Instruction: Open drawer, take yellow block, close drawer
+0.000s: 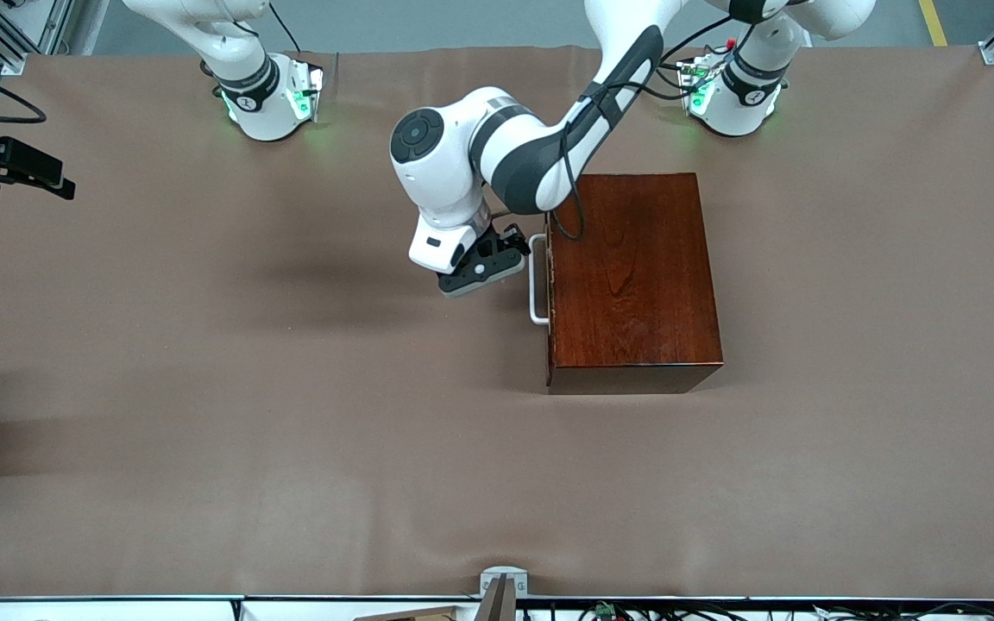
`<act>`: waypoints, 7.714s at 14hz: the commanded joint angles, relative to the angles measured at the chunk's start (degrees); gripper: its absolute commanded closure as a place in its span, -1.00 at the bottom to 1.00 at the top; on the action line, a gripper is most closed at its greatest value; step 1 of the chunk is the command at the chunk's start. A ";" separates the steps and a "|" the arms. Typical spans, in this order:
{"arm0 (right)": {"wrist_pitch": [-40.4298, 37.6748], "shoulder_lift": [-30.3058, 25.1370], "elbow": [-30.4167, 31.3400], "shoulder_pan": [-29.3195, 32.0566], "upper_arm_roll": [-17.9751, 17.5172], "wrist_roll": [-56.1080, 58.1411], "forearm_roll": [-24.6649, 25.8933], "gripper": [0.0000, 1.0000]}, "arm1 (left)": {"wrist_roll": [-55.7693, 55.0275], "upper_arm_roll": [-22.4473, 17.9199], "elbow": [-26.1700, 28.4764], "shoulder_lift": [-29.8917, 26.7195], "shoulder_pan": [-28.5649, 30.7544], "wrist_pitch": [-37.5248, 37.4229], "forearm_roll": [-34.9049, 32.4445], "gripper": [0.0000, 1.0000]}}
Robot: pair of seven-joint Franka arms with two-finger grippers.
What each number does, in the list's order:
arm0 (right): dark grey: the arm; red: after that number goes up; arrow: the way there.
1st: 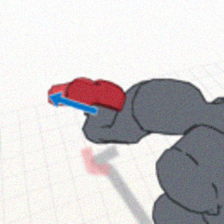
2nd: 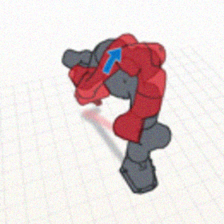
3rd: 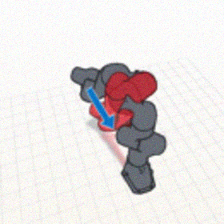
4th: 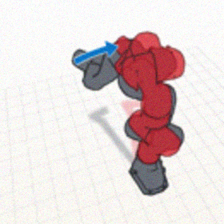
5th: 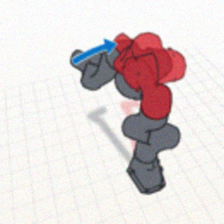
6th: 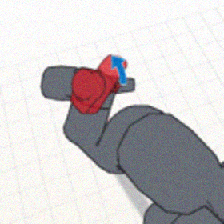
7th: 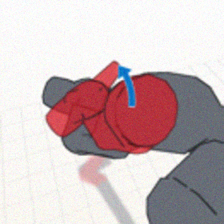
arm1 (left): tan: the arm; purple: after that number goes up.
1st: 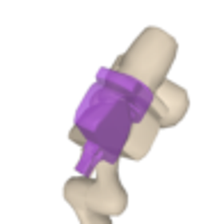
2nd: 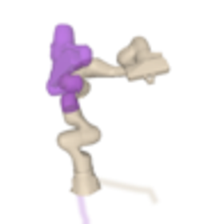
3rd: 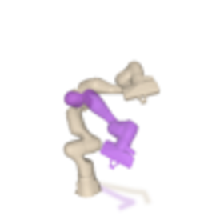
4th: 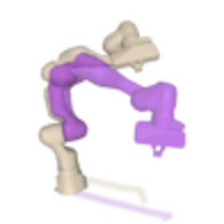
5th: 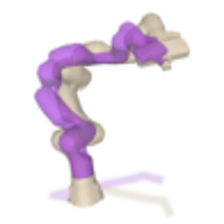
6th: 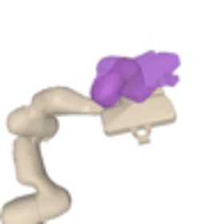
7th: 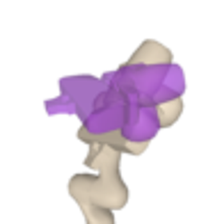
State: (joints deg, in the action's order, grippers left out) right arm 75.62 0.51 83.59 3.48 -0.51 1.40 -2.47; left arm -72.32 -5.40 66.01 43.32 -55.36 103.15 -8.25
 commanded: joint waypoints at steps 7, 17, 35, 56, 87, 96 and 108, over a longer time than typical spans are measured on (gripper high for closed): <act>-0.38 0.10 -0.09 1.27 -0.90 0.44 0.44 -1.00 | 2.25 -1.55 -0.71 1.86 -0.27 -3.04 -1.86 -1.00; -0.38 0.28 -0.09 1.27 -0.90 0.36 0.44 -1.00 | 6.66 -1.46 -0.62 3.70 -0.27 -3.13 -2.47 -1.00; -0.38 0.28 -0.01 1.18 -0.90 0.36 0.44 -1.00 | 1.75 -0.67 -1.23 5.28 -0.71 6.35 0.16 -1.00; -0.38 0.37 -0.09 1.27 -0.90 0.36 0.44 -1.00 | -9.86 5.84 -1.41 6.96 -1.07 25.43 2.62 -1.00; -1.70 4.23 -0.27 0.13 -0.72 -16.32 -1.48 -1.00 | -5.04 4.26 -1.06 -5.93 0.16 8.92 3.77 -1.00; -1.00 6.34 -0.09 -5.23 -1.07 -49.61 -9.13 -1.00 | 19.81 4.08 -0.09 -24.32 20.08 -11.29 3.50 -1.00; 6.02 7.49 4.11 -17.18 -0.99 -79.69 -10.01 -1.00 | 62.98 4.96 0.00 -31.27 49.89 -23.26 4.82 -1.00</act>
State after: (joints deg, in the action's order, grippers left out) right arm 79.40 8.33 84.88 -11.85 -1.85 -74.00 -11.80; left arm -14.24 -1.57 64.35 14.29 -8.15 80.84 -4.43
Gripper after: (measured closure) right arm 0.000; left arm 0.000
